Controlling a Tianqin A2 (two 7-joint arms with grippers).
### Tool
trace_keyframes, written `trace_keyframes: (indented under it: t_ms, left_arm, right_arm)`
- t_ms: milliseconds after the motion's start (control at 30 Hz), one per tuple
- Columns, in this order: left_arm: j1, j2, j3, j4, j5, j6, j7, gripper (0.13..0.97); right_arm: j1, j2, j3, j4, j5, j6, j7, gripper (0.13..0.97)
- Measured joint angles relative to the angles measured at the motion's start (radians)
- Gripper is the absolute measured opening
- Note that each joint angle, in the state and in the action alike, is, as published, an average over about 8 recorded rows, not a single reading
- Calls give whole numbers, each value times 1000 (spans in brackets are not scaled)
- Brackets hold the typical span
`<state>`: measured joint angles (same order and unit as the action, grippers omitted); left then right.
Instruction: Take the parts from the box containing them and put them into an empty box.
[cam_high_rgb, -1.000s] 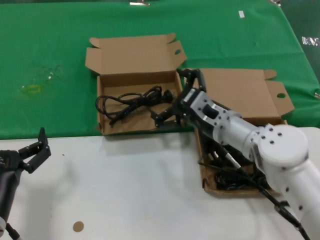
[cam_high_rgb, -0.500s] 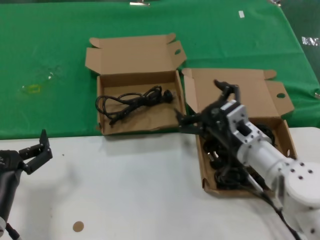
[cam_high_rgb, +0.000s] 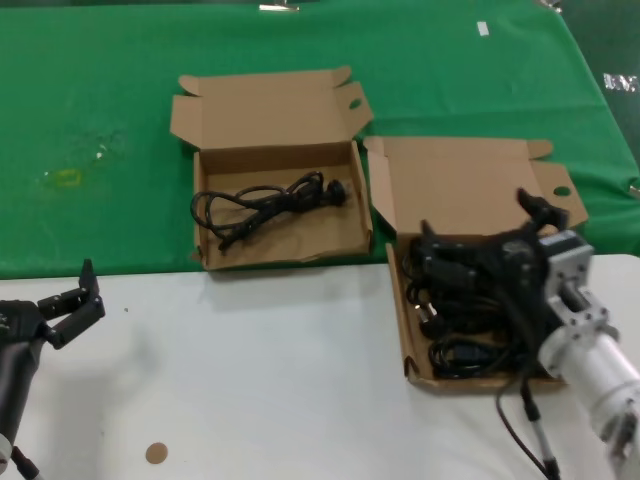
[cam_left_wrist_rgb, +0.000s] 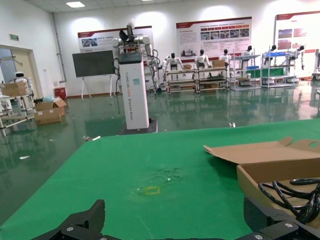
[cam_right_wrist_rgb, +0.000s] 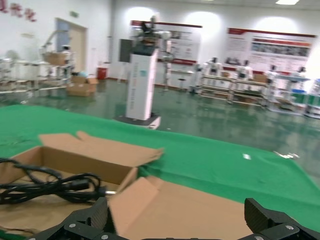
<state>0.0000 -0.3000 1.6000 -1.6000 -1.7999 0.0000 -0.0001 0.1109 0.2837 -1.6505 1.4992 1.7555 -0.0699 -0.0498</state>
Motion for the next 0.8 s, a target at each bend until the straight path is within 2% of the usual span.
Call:
trace_keyframes:
  t_ms: [233,800]
  left_arm:
    - [0,0,0,0,0,0,0,966]
    - [0,0,0,0,0,0,0,966]
  right_arm:
    - [-65,10,30,60,26,41,30,966]
    - [-69,10,32,63,28,44,31,966]
